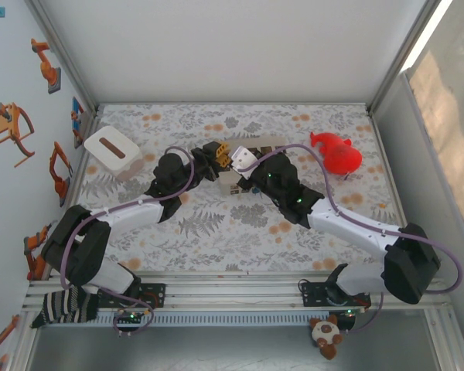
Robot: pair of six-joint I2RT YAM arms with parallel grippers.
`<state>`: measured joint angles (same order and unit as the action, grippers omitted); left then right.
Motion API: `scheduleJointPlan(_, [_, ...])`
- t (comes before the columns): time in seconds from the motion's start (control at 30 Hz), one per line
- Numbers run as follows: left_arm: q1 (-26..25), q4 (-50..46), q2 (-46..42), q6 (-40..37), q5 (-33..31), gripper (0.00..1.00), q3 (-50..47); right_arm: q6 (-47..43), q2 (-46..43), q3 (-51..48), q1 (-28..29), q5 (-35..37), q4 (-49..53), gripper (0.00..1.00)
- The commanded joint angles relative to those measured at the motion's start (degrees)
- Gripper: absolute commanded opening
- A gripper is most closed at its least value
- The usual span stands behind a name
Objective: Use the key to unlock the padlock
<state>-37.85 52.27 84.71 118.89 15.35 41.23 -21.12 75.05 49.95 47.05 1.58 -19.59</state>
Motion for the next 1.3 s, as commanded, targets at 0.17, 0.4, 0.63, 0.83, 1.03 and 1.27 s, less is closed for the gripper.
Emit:
scheduleJointPlan(0.17, [-0.3,1.9,-0.3,5.7,-0.2,0.14,0.1,1.5,-0.9,-0.1,-0.2,1.0,-0.6,0.00])
scheduleJointPlan(0.4, [-0.3,-0.3,-0.9,3.0,0.0,0.01,0.6,2.2,-1.5,0.4,-0.3,1.2,-0.3,0.00])
scheduleJointPlan(0.63, [2.6,-9.5,-3.2,-18.1,4.1,0.00,5.4,9.4,-7.6,1.2,-2.3,-1.6,4.6,0.36])
scheduleJointPlan(0.83, [5.5,-39.6,-9.9,-56.2,6.6,0.00,18.1,23.8,-15.5,1.1,-7.8,-10.7,12.9,0.53])
scheduleJointPlan(1.03, [3.1,-55.3,-12.6,-86.9,8.3,0.00,27.8,44.6,-17.4,-2.7,-12.9,-24.4,3.6,0.58])
scheduleJointPlan(1.27, [2.5,-54.7,-13.5,-95.6,11.6,0.00,28.1,65.3,-8.8,-2.8,-13.0,-36.3,-17.5,0.62])
